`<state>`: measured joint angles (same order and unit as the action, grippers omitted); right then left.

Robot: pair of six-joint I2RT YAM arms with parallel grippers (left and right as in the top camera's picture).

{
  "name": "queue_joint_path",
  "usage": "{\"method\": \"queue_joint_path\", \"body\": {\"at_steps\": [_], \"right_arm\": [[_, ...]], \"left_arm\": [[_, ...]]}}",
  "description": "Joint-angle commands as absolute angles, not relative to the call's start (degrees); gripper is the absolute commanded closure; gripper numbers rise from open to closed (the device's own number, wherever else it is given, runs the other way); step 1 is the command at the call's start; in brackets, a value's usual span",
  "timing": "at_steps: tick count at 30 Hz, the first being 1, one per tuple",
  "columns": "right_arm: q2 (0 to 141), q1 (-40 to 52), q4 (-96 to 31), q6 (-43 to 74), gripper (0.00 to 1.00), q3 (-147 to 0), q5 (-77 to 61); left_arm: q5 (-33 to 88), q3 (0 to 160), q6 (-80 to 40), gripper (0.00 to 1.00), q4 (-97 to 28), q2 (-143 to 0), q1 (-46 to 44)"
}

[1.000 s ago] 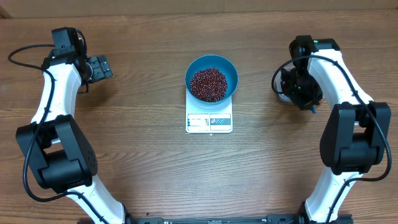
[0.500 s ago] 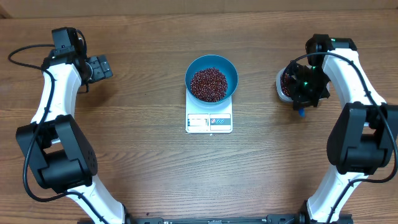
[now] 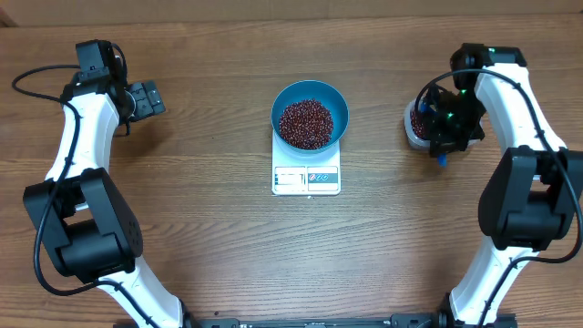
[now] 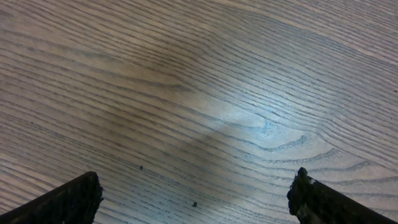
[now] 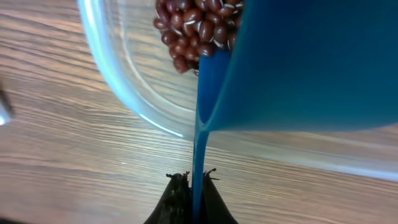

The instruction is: Scoop item into bowl and weigh 150g on scale

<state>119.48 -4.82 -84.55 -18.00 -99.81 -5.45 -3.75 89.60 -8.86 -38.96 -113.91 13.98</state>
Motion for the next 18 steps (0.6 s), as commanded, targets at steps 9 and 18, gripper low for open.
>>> {"method": "queue_joint_path", "body": {"at_steps": [9, 18], "right_arm": [[119.59, -11.79, -85.62, -17.8, 0.96, -102.04, -17.37], [119.59, -13.17, -86.5, -18.48, 0.96, -102.04, -21.15]], "left_arm": [[-4.47, 90.13, -8.6, 0.01, -38.74, -113.89, 13.8], [-4.47, 90.13, -8.58, 0.0, -38.74, -113.89, 13.8]]}}
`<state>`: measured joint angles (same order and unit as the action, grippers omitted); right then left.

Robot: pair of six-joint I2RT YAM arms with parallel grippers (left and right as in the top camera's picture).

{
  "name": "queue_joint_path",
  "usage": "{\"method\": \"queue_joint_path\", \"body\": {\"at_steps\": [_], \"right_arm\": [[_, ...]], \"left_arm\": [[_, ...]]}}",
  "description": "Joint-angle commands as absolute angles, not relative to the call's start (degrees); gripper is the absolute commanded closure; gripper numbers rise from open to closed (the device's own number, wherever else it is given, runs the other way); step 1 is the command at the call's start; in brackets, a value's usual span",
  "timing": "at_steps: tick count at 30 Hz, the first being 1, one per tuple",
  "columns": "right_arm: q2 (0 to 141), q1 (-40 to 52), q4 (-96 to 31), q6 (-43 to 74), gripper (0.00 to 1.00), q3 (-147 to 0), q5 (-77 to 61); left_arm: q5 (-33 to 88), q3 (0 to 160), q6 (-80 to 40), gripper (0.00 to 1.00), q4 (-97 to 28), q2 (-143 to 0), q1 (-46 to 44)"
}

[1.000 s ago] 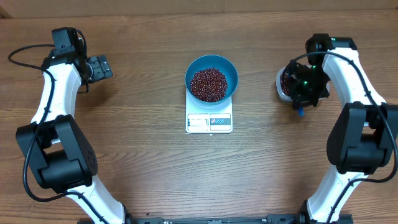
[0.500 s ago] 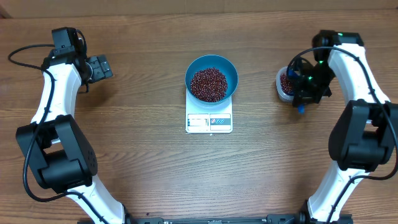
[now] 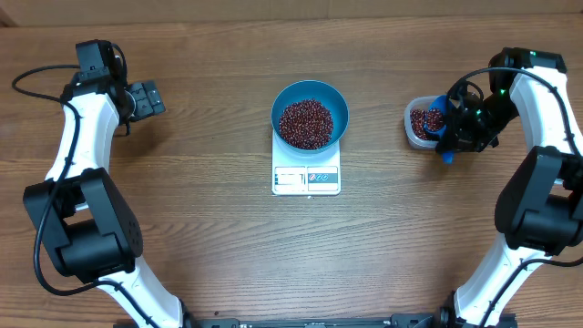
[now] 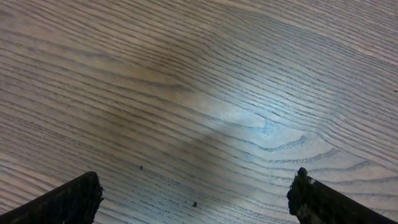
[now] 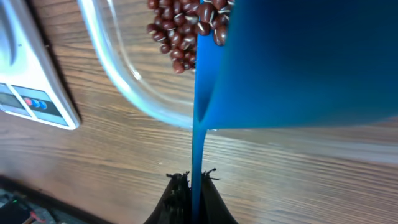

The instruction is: Scoop item into bowl and weigh 150g on scale

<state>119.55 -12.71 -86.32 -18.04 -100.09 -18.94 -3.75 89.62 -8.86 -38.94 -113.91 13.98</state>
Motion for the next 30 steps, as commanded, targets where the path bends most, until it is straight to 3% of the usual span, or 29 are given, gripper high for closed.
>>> {"method": "queue_joint_path", "body": {"at_steps": [1, 17, 30], "right_arm": [[119.59, -13.28, -86.67, -18.48, 0.96, -102.08, -21.15], [117.64, -19.27, -92.42, -27.64, 0.96, -108.01, -36.73], [117.64, -16.32, -91.26, -30.3, 0.96, -111.87, -54.52]], "left_arm": [[-4.47, 90.13, -8.58, 0.0, -38.72, -113.89, 13.8], [-4.47, 90.13, -8.58, 0.01, -38.74, -113.89, 13.8], [-4.47, 90.13, -8.58, 0.01, -38.74, -113.89, 13.8]]}}
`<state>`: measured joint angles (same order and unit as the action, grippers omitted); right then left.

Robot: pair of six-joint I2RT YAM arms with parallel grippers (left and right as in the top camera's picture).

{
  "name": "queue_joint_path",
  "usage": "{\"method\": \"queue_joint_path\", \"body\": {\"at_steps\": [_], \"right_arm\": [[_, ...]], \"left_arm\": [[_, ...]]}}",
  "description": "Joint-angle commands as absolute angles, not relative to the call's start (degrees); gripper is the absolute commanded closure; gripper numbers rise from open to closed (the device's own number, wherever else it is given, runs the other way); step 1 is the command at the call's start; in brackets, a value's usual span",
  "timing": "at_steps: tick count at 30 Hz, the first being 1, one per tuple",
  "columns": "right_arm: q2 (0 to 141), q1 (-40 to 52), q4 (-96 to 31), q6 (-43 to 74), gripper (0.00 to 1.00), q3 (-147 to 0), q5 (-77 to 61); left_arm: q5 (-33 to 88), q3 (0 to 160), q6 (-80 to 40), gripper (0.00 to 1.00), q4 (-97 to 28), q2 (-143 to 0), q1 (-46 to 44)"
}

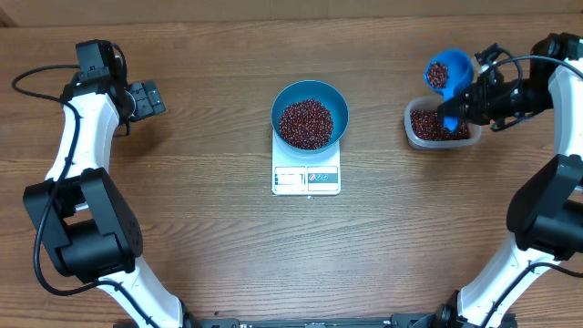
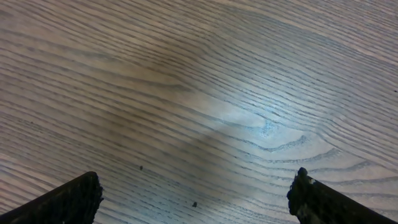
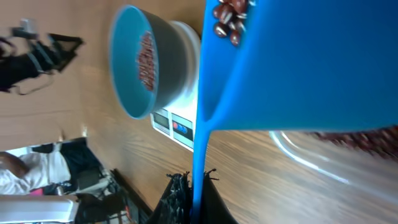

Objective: Scoop item into bowl and weigh 150g on scale
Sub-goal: 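Lift the filled scoop and carry it over the blue bowl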

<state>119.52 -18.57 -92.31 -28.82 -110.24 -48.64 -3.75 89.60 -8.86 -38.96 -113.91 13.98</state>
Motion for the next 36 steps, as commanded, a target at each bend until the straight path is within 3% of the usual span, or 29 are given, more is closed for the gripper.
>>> {"method": "queue_joint_path", "body": {"at_steps": [1, 17, 27, 36], "right_arm": [[117.64, -15.57, -90.98, -30.3, 0.96, -111.87, -54.81], [117.64, 5.3, -72.34, -21.61, 0.96, -111.87, -55.37], [117.67, 17.61, -68.6, -19.29, 0.96, -111.83, -22.83], [117.64, 22.48, -68.62, -19.55, 0.96, -111.83, -11.05]], "left_arm": [[-4.47, 90.13, -8.6, 0.0, -38.74, -113.89, 13.8], [-4.47, 90.13, -8.58, 0.0, -38.74, -113.89, 13.8], [-4.47, 90.13, -8.6, 0.01, -38.74, -113.89, 13.8], [-4.47, 90.13, -8.6, 0.01, -38.74, -113.89, 13.8]]}}
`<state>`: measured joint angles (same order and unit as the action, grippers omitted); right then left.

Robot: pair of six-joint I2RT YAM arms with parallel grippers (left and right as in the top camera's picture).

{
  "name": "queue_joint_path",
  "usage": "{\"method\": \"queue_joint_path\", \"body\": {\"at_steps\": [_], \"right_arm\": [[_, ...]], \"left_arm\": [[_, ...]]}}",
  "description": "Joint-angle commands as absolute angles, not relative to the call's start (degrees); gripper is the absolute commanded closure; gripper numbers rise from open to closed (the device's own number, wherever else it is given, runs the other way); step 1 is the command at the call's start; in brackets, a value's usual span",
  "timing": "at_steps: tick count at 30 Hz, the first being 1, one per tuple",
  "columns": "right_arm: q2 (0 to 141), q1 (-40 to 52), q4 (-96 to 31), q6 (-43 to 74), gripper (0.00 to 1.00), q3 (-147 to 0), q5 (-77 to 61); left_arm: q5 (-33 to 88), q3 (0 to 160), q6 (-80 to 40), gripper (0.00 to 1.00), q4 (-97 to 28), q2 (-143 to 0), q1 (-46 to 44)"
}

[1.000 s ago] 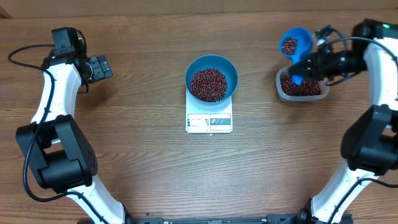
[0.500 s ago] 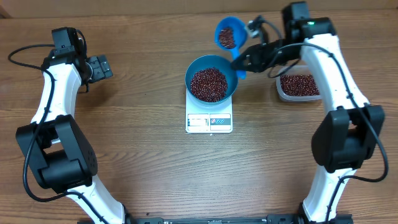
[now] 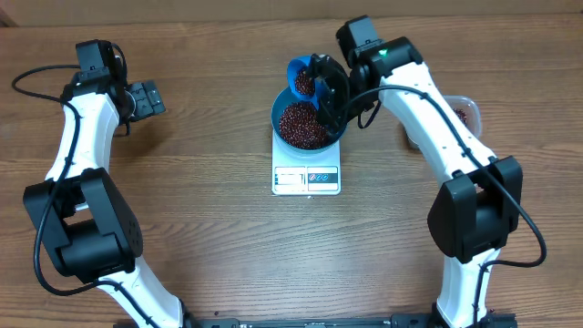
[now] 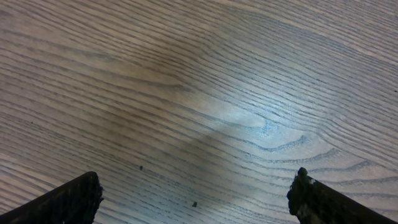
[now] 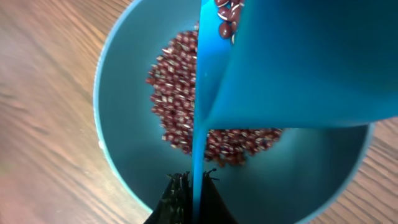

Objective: Scoop item into bowl and weigh 150g on scale
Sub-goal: 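Lift the filled scoop and carry it over the blue bowl, then tilt the scoop slowly to trickle beans into the blue bowl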

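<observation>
A blue bowl [image 3: 335,102] holding red beans [image 3: 304,126] sits on the white scale [image 3: 306,178] at the table's middle. My right gripper [image 3: 330,102] is shut on the handle of a blue scoop [image 3: 303,78], which holds red beans and hangs over the bowl's far left rim. In the right wrist view the scoop [image 5: 298,62] fills the upper right, its handle pinched in my right gripper [image 5: 194,183], with the bowl [image 5: 124,168] and its beans [image 5: 180,106] below. My left gripper [image 4: 196,193] stands open over bare wood at the far left, its fingertips [image 4: 74,196] wide apart.
A clear plastic container [image 3: 461,111] with more beans stands at the right, mostly hidden behind my right arm. The scale's display [image 3: 291,179] faces the front edge. Brown wooden table [image 3: 182,228] all around.
My right gripper has moved left with the loaded scoop, from above the clear container to over the blue bowl on the scale. The left arm has not moved.
My right gripper held the scoop down in the clear container among the beans. Then the scoop was tilted in the container, then lifted above it with beans inside. Now it hangs over the bowl on the scale. The left gripper stayed open throughout.
</observation>
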<state>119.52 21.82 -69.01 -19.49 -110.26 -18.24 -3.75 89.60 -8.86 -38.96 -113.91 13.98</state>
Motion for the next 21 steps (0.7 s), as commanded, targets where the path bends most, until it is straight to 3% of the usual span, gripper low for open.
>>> {"method": "queue_joint_path", "body": {"at_steps": [1, 21], "right_arm": [[117.64, 22.59, -68.62, -19.55, 0.96, -111.85, -10.24], [117.64, 22.65, -80.09, -19.59, 0.96, -119.39, -9.82]], "left_arm": [[-4.47, 90.13, -8.6, 0.0, -38.74, -113.89, 13.8], [-4.47, 90.13, -8.6, 0.01, -38.74, -113.89, 13.8]]}}
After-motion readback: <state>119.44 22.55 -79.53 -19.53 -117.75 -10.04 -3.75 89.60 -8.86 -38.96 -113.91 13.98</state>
